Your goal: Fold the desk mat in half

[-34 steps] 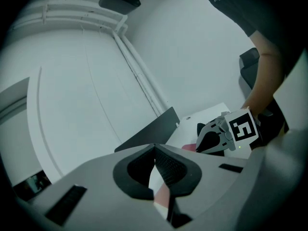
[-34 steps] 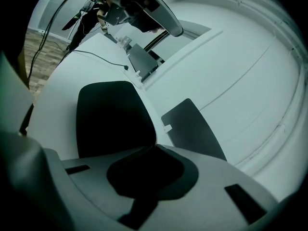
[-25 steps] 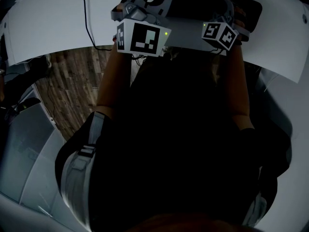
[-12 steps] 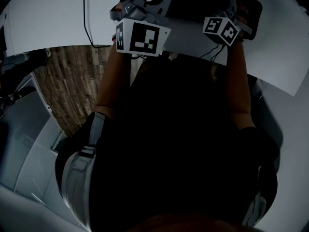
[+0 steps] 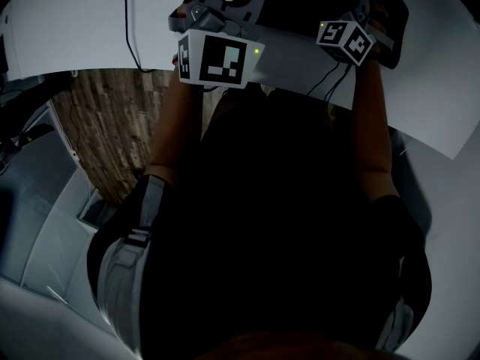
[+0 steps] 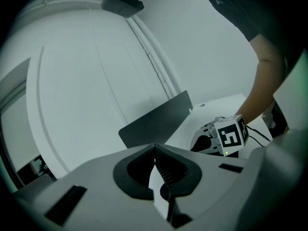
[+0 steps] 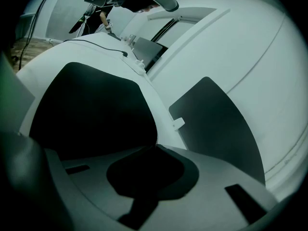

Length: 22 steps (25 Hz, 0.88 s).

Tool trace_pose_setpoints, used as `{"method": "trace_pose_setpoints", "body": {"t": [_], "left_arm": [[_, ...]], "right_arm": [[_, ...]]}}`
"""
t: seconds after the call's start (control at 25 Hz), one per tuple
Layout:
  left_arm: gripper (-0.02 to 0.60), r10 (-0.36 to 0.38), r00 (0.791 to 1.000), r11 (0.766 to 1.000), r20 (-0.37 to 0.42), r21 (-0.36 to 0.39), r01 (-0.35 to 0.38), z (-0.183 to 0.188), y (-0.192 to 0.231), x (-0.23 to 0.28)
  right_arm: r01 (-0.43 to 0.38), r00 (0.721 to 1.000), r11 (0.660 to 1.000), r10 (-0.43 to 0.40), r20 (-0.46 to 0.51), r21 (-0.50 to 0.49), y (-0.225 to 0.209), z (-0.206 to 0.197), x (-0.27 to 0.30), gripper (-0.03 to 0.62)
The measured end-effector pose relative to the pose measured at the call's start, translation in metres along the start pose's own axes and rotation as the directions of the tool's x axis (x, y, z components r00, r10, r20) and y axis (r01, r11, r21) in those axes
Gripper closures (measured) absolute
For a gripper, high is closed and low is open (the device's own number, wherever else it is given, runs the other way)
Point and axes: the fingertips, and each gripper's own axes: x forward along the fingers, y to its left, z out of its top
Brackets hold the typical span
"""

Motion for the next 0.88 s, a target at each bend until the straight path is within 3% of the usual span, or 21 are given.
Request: {"method": "trace_pose_setpoints", "body": {"t": [0.88], "left_arm": [[0.569,-0.041,0.999,0.997,-0.029,-0.063,0.039,-0.023,-0.014,0.038]], "right_arm": [[-0.061,0.998,0.997,0.062,0.007,-0.057,0.011,-0.012,0.045,0.553]]}}
